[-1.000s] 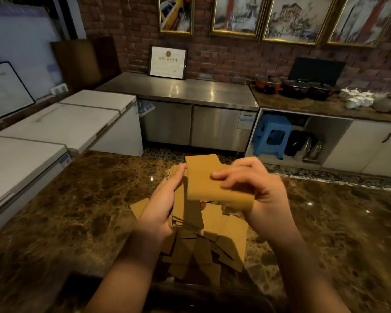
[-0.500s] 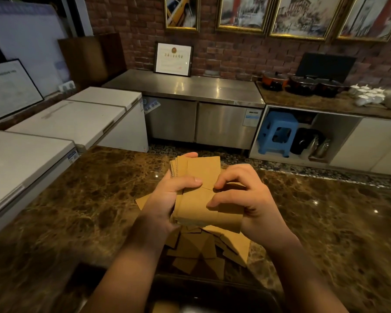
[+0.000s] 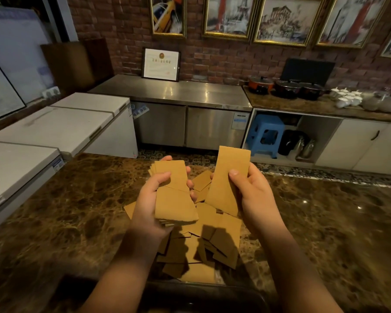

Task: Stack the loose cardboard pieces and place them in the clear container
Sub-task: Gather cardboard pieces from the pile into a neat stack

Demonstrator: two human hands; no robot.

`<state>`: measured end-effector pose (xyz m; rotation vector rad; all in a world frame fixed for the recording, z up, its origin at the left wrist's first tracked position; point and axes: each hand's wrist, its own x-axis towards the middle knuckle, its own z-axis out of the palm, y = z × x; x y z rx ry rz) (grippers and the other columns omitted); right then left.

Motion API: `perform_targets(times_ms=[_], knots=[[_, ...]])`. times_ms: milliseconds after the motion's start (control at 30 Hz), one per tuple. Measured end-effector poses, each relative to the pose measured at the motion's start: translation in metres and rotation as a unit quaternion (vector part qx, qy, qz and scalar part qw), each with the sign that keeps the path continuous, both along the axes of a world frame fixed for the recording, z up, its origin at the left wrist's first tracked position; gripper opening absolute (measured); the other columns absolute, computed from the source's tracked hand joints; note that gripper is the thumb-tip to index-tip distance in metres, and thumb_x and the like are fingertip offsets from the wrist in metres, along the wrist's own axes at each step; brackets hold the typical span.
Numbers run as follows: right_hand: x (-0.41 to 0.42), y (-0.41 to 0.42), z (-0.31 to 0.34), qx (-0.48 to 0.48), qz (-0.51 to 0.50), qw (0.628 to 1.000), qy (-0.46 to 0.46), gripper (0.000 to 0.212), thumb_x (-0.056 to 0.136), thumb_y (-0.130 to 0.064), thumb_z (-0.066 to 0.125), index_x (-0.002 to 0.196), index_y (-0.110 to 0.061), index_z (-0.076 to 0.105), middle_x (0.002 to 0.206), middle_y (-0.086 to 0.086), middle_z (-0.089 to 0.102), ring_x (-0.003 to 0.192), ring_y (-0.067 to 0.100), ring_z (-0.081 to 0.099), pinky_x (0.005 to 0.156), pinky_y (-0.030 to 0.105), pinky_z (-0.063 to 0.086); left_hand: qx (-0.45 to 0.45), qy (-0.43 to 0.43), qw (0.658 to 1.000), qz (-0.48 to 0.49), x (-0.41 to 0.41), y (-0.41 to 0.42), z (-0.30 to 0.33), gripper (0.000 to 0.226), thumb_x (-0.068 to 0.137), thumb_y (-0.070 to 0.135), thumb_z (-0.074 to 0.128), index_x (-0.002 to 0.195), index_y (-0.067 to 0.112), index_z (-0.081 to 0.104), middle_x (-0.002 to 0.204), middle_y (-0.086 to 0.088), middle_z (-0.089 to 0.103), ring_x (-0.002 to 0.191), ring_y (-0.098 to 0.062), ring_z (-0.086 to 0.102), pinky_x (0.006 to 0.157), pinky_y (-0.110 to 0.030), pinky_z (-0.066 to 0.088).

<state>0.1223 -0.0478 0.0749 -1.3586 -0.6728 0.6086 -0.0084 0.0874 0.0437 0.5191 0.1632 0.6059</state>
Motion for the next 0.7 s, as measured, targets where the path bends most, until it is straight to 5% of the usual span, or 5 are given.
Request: perform_targets(times_ms=[133,200,333,600,700], knots=[[-0.002,0.000,0.001,0.023,-0.018,0.995,-0.096,0.025,0.097,-0.017,0.061,0.106,-0.041,0.062,0.110,-0.010,0.072,0.103,0.009,0.069,0.088,0.040,0.058,0.006,0.075,0.997,-0.035,0.003,-0.001,-0.001,0.037,0.086,0.049,0.063,0.115,0.027,0.060,0.103,-0.018,0.069,0.074,-0.030,0.065,0.062,-0.042,0.056],[-0.003,-0.003,0.003,0.061,0.015,0.980,-0.191,0.033,0.086,-0.008,0.073,0.088,-0.041,0.069,0.117,-0.017,0.070,0.126,0.008,0.056,0.106,0.041,0.046,0.024,0.111,0.993,-0.036,0.003,0.000,0.000,0.044,0.083,0.056,0.060,0.114,0.025,0.059,0.102,-0.018,0.071,0.077,-0.031,0.069,0.061,-0.044,0.058],[-0.007,0.000,-0.002,0.019,0.057,0.954,-0.294,0.035,0.071,-0.014,0.086,0.074,-0.048,0.076,0.154,-0.034,0.033,0.149,-0.008,0.003,0.105,0.012,0.009,0.070,0.141,0.987,-0.044,0.002,0.000,-0.002,0.050,0.081,0.062,0.057,0.112,0.024,0.069,0.114,-0.017,0.073,0.095,-0.034,0.073,0.066,-0.046,0.060],[-0.019,0.012,-0.021,-0.066,0.139,0.955,-0.252,0.066,0.089,0.004,0.052,0.088,-0.058,0.075,0.163,-0.030,0.002,0.133,-0.029,-0.018,0.092,-0.011,0.001,-0.005,0.091,0.994,-0.061,0.002,-0.003,-0.001,0.042,0.077,0.030,0.074,0.119,0.021,0.071,0.111,-0.021,0.072,0.090,-0.037,0.073,0.068,-0.048,0.061],[-0.022,0.014,-0.024,-0.078,0.178,0.959,-0.208,0.058,0.083,-0.006,0.048,0.090,-0.056,0.076,0.166,-0.023,0.003,0.140,-0.018,-0.009,0.104,0.001,0.005,0.032,0.066,0.995,-0.064,0.001,-0.003,-0.005,0.054,0.073,0.012,0.070,0.125,0.026,0.063,0.111,-0.022,0.070,0.088,-0.035,0.072,0.070,-0.046,0.061]])
